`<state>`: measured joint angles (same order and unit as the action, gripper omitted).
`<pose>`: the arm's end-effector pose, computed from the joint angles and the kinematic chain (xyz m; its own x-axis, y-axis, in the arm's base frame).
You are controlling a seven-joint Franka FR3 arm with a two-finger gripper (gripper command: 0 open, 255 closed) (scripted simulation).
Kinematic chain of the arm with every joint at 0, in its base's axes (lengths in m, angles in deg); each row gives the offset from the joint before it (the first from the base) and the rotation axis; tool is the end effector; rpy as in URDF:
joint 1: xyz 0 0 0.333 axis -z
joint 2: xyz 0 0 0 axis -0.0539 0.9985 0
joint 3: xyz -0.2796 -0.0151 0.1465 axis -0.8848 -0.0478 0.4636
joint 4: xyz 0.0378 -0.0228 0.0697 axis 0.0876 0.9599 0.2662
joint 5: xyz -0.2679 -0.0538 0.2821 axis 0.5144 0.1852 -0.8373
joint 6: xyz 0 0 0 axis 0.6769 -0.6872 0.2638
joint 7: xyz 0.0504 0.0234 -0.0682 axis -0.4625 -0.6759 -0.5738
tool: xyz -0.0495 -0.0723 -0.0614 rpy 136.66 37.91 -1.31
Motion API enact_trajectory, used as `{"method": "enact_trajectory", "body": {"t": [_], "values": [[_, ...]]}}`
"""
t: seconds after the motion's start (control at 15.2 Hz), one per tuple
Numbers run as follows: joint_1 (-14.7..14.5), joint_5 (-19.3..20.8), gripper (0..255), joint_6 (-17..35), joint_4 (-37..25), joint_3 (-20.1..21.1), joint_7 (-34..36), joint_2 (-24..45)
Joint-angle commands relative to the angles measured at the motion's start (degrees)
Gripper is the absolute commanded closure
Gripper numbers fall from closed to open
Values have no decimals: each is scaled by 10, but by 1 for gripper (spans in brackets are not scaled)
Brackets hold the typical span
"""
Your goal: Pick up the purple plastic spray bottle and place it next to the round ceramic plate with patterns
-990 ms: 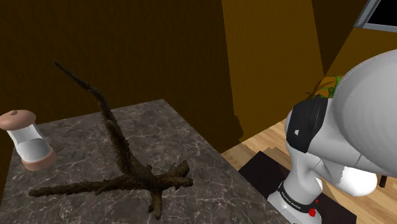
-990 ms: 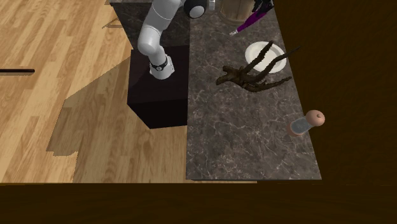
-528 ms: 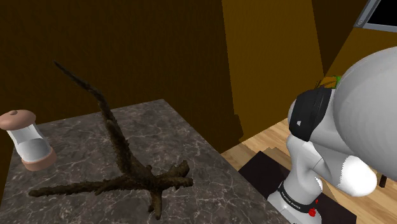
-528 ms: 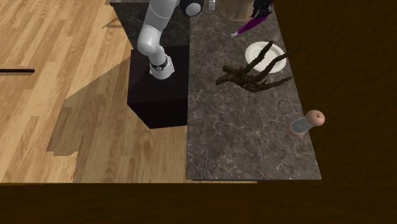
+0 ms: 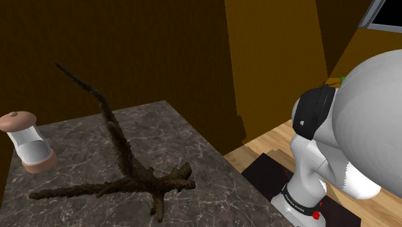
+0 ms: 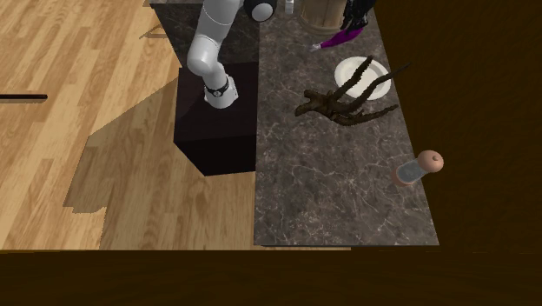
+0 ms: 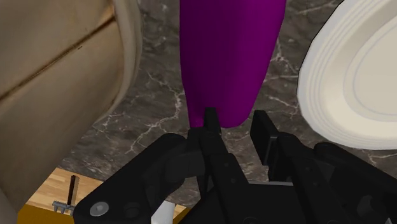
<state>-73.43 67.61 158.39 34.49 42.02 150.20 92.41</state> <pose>-0.0369 0.6593 0.4954 0.2794 -0.9086 0.3105 -0.9601 -0.2675 0.0813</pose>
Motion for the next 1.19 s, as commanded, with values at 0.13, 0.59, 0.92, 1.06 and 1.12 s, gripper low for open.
{"method": "enact_trajectory", "body": {"t": [0.13, 0.59, 0.92, 1.06, 1.12], "values": [[0, 0, 255, 0, 0, 0, 0, 0], [-10, 5, 0, -29, -46, -2, 0, 17], [-58, 31, 0, -140, -245, -13, -5, 102], [-58, 31, 0, -140, -245, -13, -5, 102], [-58, 31, 0, -140, -245, -13, -5, 102]]}}
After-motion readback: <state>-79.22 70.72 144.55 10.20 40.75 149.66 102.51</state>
